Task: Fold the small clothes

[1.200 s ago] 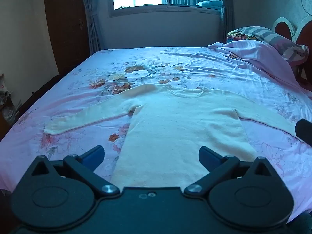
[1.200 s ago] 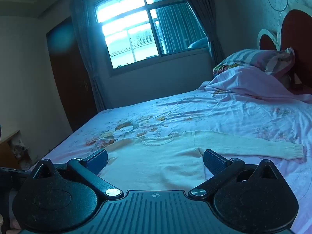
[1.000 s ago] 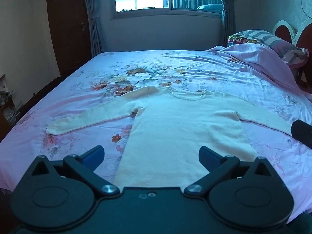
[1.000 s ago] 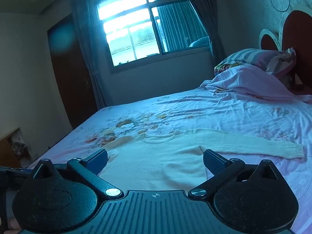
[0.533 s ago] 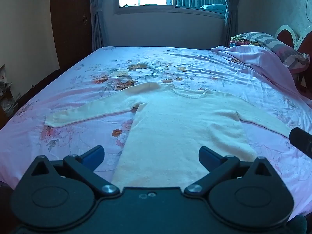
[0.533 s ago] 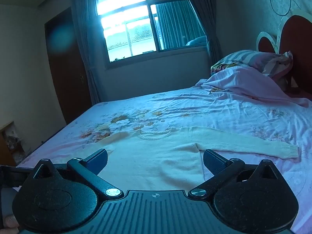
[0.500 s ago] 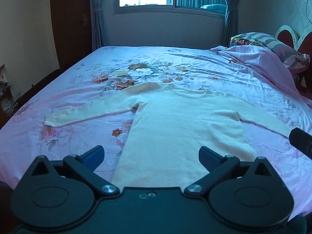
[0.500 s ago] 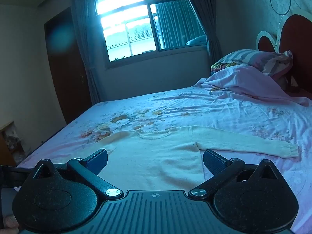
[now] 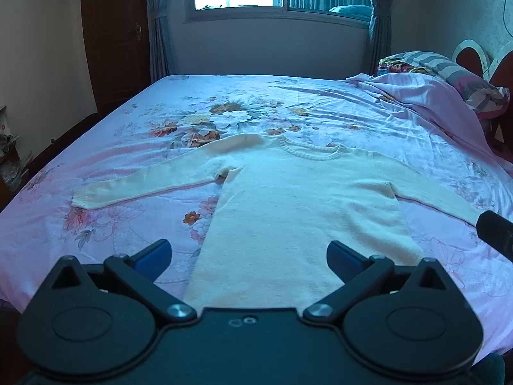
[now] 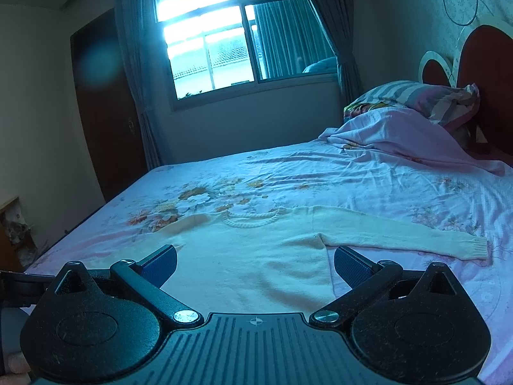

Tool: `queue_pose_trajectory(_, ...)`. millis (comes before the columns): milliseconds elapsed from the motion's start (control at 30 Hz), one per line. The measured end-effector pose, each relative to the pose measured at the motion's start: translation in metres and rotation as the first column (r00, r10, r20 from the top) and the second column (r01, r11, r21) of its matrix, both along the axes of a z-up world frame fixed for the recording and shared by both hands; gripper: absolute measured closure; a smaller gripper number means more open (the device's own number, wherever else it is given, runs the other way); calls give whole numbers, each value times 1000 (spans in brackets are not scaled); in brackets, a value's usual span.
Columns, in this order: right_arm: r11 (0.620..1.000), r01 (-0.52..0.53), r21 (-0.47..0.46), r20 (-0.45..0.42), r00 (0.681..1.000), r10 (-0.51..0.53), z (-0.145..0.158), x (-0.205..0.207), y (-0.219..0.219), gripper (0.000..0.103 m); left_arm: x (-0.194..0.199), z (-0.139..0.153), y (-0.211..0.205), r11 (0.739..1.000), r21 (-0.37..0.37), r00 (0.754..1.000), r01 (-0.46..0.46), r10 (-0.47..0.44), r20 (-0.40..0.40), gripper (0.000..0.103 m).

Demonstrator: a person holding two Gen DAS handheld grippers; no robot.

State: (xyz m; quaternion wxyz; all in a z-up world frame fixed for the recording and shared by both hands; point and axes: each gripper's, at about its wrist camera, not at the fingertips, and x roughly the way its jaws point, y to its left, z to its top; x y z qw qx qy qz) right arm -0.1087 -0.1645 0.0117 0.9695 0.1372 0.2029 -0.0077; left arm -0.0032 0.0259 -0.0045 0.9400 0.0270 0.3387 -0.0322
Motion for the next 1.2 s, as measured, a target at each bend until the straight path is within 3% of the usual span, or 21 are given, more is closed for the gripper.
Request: queue_pose_trajectory(1200, 1000, -10, -1, -31, 999, 10, -8, 17, 3, 0, 15, -8, 2, 999, 20, 999, -28, 29, -34, 2)
